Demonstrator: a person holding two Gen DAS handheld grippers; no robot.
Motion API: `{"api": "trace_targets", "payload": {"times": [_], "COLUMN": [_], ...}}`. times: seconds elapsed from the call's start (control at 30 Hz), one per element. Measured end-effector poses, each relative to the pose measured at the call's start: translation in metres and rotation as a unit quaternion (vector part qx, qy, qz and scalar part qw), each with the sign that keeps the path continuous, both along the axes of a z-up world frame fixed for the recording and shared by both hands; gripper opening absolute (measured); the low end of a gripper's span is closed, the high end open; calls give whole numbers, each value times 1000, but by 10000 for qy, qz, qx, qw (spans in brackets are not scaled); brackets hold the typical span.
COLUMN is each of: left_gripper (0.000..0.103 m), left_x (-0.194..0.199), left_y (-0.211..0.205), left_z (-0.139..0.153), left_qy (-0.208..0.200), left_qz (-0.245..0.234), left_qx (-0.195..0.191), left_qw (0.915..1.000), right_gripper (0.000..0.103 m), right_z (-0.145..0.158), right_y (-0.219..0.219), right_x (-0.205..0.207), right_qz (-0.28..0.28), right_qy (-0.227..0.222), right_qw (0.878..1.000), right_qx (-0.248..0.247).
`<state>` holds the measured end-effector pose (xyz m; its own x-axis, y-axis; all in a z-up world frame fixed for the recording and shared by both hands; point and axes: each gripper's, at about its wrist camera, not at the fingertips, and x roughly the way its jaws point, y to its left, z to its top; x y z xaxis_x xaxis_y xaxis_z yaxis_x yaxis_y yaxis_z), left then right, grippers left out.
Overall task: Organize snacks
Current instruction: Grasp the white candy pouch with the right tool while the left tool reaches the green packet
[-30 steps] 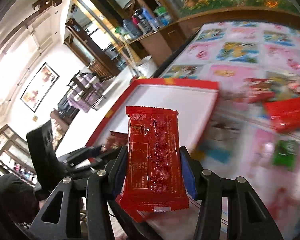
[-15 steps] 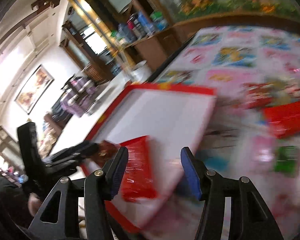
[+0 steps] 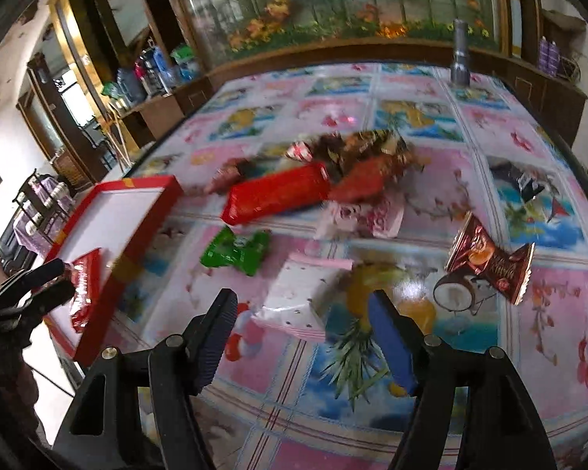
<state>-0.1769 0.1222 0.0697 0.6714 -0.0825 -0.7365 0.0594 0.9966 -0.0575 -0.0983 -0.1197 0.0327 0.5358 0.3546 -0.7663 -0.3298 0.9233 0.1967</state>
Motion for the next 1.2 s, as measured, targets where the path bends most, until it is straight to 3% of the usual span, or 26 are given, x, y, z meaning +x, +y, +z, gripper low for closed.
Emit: {"api": "trace_targets", "payload": {"times": [0.23,0.33,0.47,0.8,0.9,1.13,1.2], "left_gripper": [71,71,71,71,71,70,62], "left_x": [5,12,27,93,109,119,121], "left_y": [-10,-18,-38,-107,-111,-118,-119], "left_z": [4,7,8,-21,-32,-46,-52], "left_qy": [117,136,199,729,908,956,1005], "left_qz": [107,58,-137,-496,-434,-482,-512], "left_qx": [223,269,272,179,-41,84,124], "left_qw": [9996,9995,9993,9959,9949,9942,9935], "right_gripper": [68,43,42,43,44,50,51], "right_z": [-29,-28,-29,-27,-28,-29,-29], "right_y": [27,34,29,-52,-59,-52,-52], "right_x": [17,15,11,2,1,0,0], "right_qz": [64,136,309,5,44,178,200], "right_qy": [279,132,26,5,-31,-101,-99], "right_qw": [9989,9980,9959,9977,9986,9978,9978], "right_qx": [-367,-610,-855,-681,-531,-630,-630]}}
